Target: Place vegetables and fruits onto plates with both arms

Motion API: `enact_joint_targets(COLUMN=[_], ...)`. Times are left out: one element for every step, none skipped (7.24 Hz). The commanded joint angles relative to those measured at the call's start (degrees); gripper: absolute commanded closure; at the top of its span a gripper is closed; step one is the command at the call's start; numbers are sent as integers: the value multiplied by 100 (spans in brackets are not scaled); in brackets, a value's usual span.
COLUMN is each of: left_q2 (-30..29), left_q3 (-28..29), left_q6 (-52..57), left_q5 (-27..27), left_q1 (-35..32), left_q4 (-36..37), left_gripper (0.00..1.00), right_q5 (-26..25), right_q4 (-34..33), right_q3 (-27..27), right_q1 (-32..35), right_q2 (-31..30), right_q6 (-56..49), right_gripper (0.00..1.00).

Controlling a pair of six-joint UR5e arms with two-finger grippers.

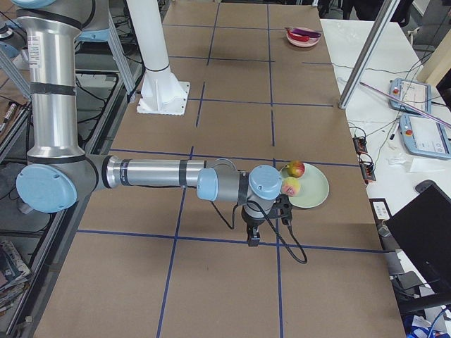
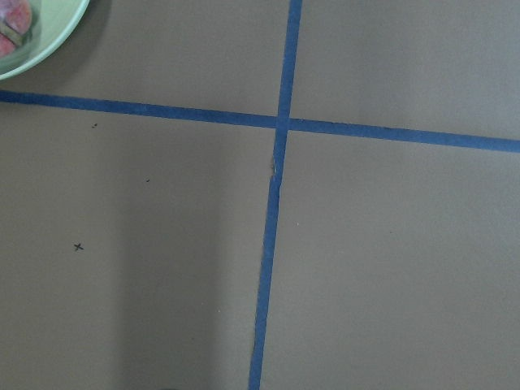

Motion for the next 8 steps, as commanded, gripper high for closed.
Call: enact_joint_targets(left_q2=[188, 398, 382, 330, 312, 312, 312, 312], left_q3=[-169, -152, -151, -186, -187, -221, -248, -248], left_q6=[-22, -14, -14, -14, -23, -23, -23, -23], left_q5=[69, 130, 479, 752, 737, 711, 702, 702], left_q1=[-87, -105, -105, -96, -88, -96, -96, -88], left_q4=[-119, -145, -154, -163, -163, -163, -163, -163], left_gripper=[0, 0, 0, 0, 0, 0, 0, 0], right_q5=[-18, -18, -18, -27, -18, -18, -18, -18], right_q4=[0, 9, 9, 9, 9, 9, 9, 9], right_q3=[30, 30, 39, 39, 39, 39, 39, 74], right_q1=[-4, -4, -4, -4, -4, -4, -4, -4], right_q2=[-4, -4, -4, -4, -4, -13, -13, -13], right_q6=[19, 19, 19, 19, 19, 19, 19, 28], right_gripper=[0, 0, 0, 0, 0, 0, 0, 0])
